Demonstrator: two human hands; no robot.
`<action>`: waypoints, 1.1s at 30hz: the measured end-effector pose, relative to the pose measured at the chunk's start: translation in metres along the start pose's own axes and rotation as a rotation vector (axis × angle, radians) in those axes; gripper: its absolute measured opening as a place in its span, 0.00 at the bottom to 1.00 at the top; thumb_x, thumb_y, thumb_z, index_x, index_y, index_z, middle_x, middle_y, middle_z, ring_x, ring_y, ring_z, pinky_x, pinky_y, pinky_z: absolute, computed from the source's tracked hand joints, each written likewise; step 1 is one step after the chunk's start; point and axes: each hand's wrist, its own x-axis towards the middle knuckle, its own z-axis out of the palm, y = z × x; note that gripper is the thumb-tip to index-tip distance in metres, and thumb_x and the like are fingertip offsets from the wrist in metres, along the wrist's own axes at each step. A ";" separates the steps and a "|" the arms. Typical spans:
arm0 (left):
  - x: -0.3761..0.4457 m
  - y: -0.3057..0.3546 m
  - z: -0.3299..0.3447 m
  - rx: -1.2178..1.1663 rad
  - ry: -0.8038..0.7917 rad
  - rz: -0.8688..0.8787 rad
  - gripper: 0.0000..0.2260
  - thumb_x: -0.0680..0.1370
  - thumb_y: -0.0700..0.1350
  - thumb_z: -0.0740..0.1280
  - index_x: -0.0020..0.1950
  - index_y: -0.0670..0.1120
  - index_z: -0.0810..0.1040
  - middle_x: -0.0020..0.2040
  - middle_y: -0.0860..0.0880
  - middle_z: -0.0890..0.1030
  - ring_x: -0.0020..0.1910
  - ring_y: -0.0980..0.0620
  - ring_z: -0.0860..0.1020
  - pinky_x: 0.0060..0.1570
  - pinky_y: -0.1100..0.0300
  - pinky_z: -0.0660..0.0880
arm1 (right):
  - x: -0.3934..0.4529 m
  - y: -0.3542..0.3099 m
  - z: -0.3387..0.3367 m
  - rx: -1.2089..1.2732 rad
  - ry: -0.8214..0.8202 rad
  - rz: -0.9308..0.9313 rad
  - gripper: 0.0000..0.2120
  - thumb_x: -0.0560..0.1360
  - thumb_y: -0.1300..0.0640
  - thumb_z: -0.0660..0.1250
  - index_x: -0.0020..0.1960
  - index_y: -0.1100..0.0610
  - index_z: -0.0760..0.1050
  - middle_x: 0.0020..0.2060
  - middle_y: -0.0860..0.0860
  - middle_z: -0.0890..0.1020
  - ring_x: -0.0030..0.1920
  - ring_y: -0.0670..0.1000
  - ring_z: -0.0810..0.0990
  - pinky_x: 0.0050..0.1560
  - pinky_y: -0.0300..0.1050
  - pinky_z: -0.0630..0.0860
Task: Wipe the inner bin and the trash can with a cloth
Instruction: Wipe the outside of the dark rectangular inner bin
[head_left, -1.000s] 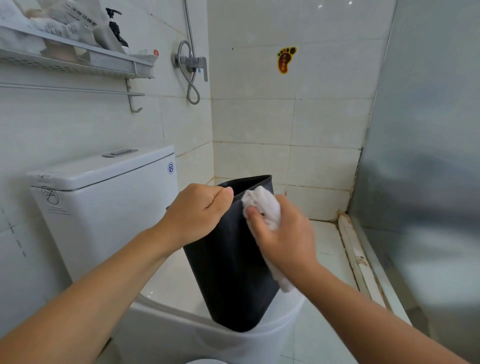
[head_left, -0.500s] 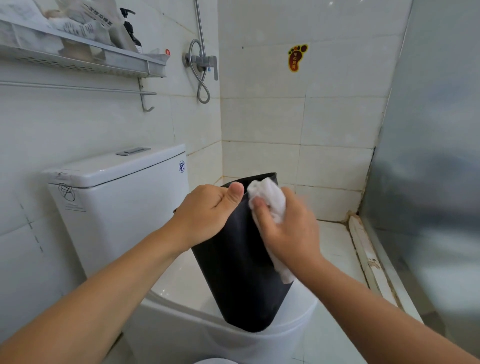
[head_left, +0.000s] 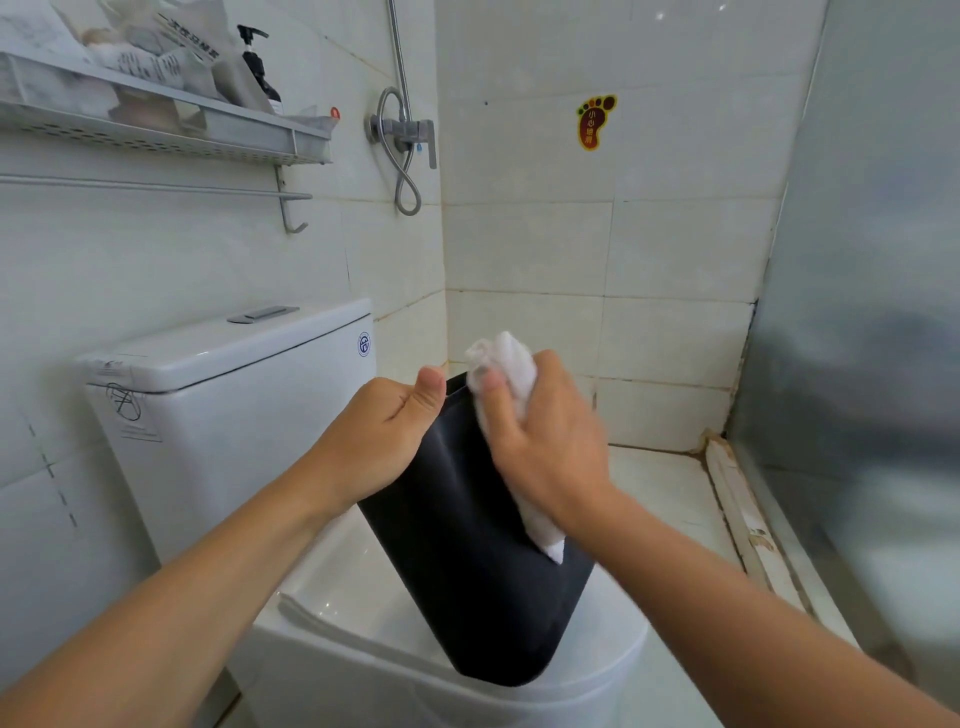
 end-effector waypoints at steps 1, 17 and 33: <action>0.001 -0.004 -0.003 -0.011 -0.004 -0.003 0.29 0.79 0.69 0.50 0.28 0.47 0.59 0.25 0.56 0.59 0.26 0.57 0.58 0.29 0.64 0.57 | -0.013 -0.009 0.001 0.022 -0.005 -0.127 0.18 0.81 0.37 0.53 0.53 0.52 0.67 0.42 0.46 0.74 0.39 0.49 0.74 0.38 0.49 0.70; 0.011 -0.033 -0.004 0.009 -0.044 -0.006 0.46 0.72 0.82 0.40 0.41 0.42 0.75 0.37 0.47 0.71 0.39 0.52 0.69 0.45 0.37 0.73 | -0.005 0.011 0.018 0.064 -0.104 -0.326 0.34 0.78 0.35 0.58 0.80 0.48 0.61 0.55 0.48 0.75 0.51 0.50 0.75 0.43 0.50 0.77; 0.006 -0.022 0.005 -0.008 0.103 0.167 0.38 0.70 0.82 0.49 0.32 0.46 0.58 0.26 0.56 0.56 0.28 0.57 0.56 0.31 0.62 0.54 | 0.046 0.027 0.027 0.010 -0.018 0.049 0.16 0.82 0.38 0.58 0.59 0.48 0.67 0.45 0.49 0.78 0.45 0.57 0.80 0.43 0.51 0.73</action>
